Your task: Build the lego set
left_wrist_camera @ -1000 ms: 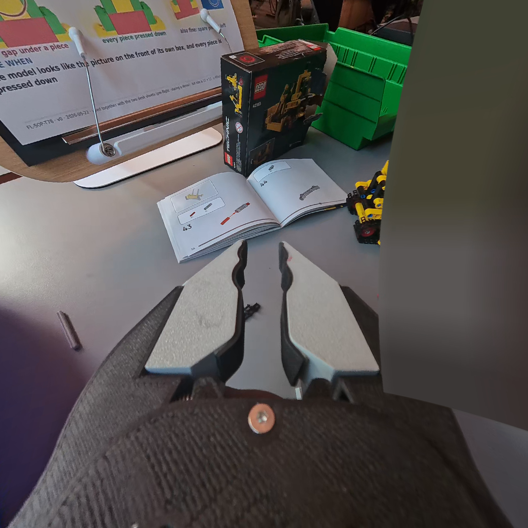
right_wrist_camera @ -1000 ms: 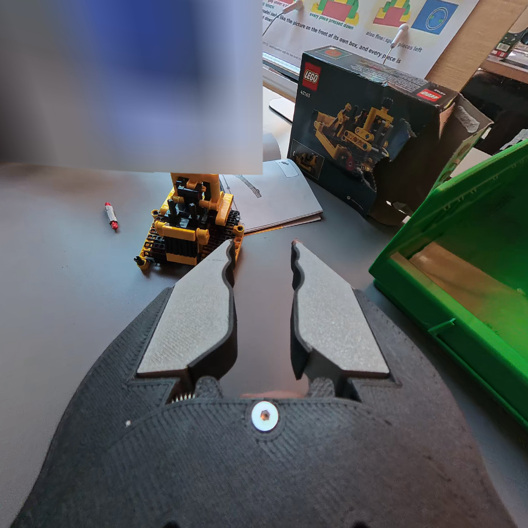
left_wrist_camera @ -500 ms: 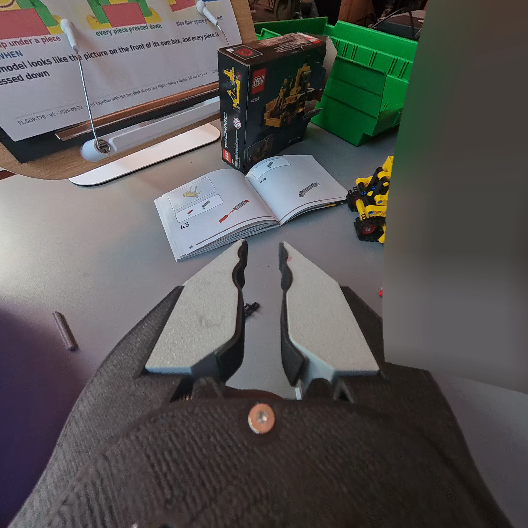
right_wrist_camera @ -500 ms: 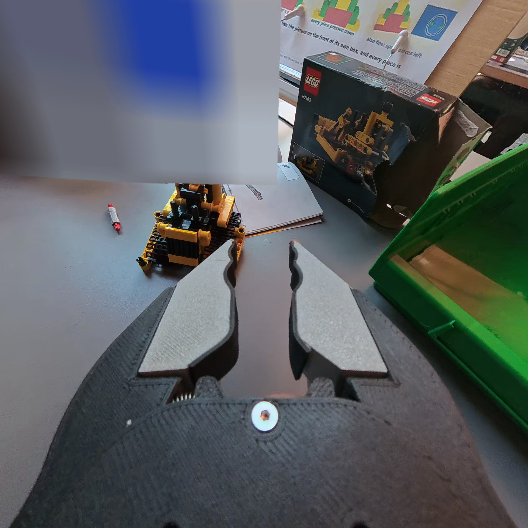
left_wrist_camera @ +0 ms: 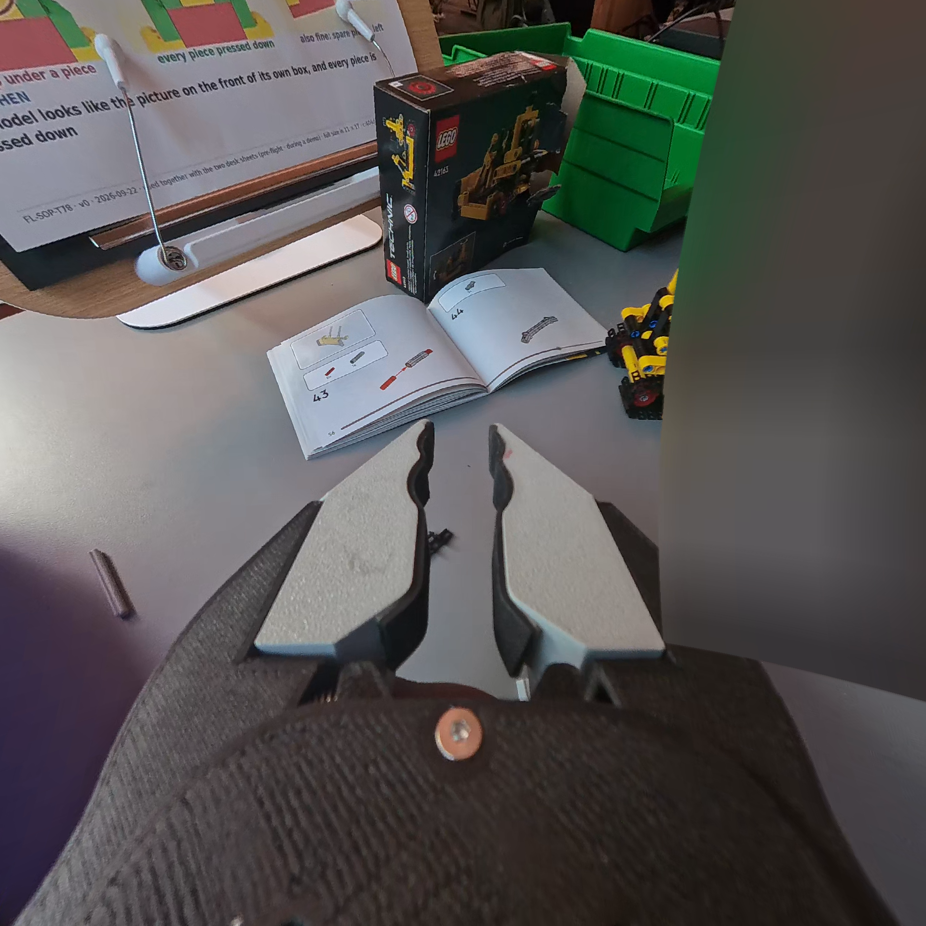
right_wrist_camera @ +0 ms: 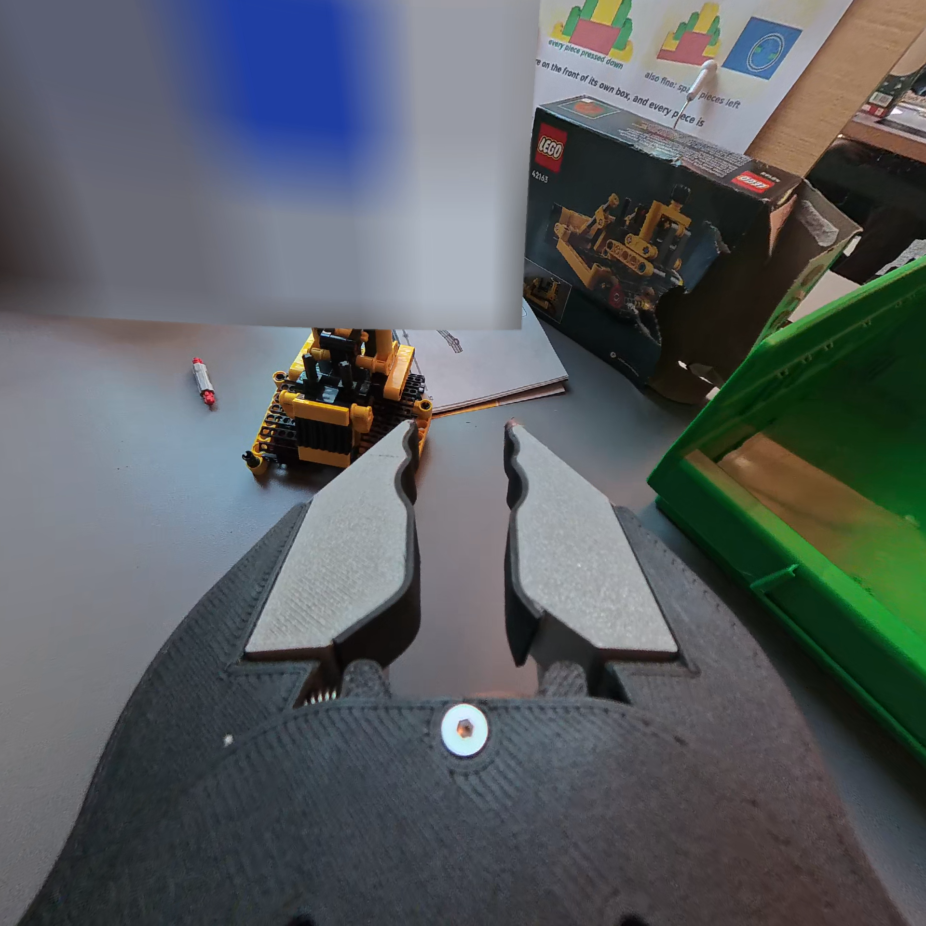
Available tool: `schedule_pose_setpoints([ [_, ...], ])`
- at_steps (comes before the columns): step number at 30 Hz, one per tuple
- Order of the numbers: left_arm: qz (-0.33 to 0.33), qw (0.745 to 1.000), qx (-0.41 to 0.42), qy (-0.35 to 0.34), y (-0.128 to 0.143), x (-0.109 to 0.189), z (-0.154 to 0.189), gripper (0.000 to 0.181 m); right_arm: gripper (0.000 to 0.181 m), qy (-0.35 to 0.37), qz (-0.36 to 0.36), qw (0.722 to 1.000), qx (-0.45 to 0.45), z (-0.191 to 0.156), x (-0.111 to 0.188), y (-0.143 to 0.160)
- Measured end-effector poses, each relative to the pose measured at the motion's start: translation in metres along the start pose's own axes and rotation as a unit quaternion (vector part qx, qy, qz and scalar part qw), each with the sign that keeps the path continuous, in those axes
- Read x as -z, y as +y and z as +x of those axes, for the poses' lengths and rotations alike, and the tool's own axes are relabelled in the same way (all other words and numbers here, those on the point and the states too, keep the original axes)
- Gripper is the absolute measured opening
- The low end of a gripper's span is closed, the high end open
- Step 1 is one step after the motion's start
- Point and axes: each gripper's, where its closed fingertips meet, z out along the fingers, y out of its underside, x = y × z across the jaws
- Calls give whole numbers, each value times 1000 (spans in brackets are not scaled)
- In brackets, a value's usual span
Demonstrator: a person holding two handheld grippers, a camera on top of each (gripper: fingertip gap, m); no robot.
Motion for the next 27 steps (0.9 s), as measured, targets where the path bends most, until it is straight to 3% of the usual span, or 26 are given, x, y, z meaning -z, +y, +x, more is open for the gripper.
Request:
schedule_pose_setpoints([
  [19,-6,1000,-1,-3,3,-3,-2,19,30,-2,4,1000,2,-1,1,-2],
  [23,-5,1000,0,-3,3,-3,-2,19,15,-22,0,1000,-2,-6,1,0],
  [27,-6,1000,0,-2,4,-3,-1,19,17,-20,3,1000,-3,-5,2,-1],
])
